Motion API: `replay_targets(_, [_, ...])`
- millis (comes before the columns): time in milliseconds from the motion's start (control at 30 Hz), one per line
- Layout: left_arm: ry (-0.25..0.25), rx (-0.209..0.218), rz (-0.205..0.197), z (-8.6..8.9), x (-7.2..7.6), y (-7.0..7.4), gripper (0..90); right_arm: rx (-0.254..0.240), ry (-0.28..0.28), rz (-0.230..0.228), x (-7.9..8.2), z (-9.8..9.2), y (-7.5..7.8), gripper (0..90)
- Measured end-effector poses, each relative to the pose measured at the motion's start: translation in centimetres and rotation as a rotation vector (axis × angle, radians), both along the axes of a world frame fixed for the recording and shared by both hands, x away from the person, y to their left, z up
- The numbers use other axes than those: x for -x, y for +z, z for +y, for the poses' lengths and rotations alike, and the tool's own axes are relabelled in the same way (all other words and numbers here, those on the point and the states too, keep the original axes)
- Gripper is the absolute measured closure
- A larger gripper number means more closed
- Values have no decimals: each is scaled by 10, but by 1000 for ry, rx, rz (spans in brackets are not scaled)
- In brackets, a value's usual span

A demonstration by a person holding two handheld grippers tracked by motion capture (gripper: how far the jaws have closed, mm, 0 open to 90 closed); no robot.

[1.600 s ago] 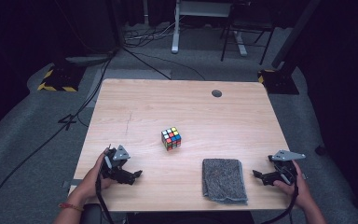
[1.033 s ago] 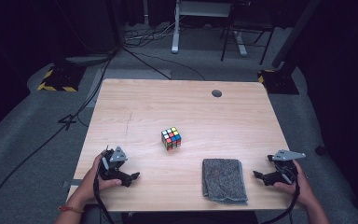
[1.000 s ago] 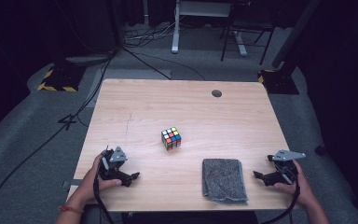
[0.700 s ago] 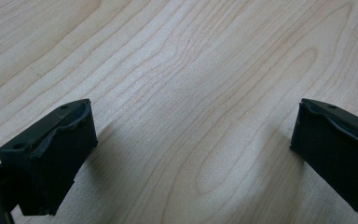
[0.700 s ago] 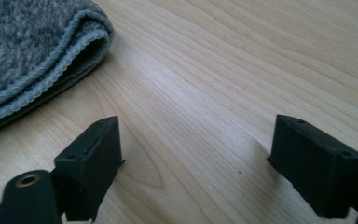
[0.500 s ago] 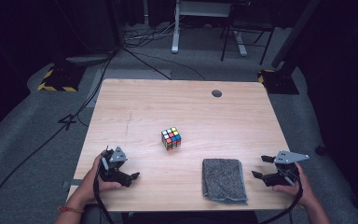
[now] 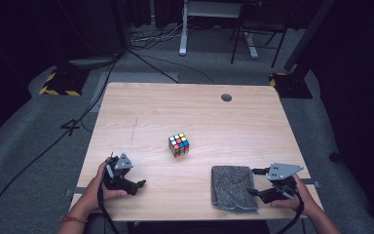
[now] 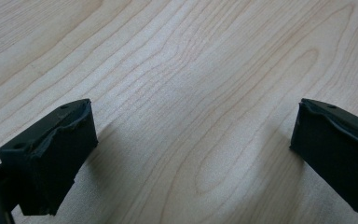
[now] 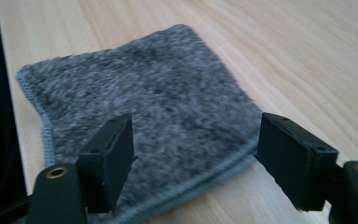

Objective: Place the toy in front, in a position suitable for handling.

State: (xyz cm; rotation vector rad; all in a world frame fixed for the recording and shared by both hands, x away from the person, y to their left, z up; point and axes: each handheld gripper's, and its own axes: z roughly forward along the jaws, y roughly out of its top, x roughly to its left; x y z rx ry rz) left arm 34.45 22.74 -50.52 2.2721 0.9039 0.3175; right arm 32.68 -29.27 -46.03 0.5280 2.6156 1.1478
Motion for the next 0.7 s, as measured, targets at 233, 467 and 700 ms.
replay_targets(233, [0, 0, 0, 0, 0, 0, 5, 41, 76, 19, 3, 26, -8, 280])
replay_targets(467, [0, 0, 0, 0, 0, 0, 5, 84, 90, 31, -1, 41, -22, 259])
replay_targets(700, [1, 1, -2, 0, 0, 0, 5, 69, 61, 76, -8, 38, -33, 236])
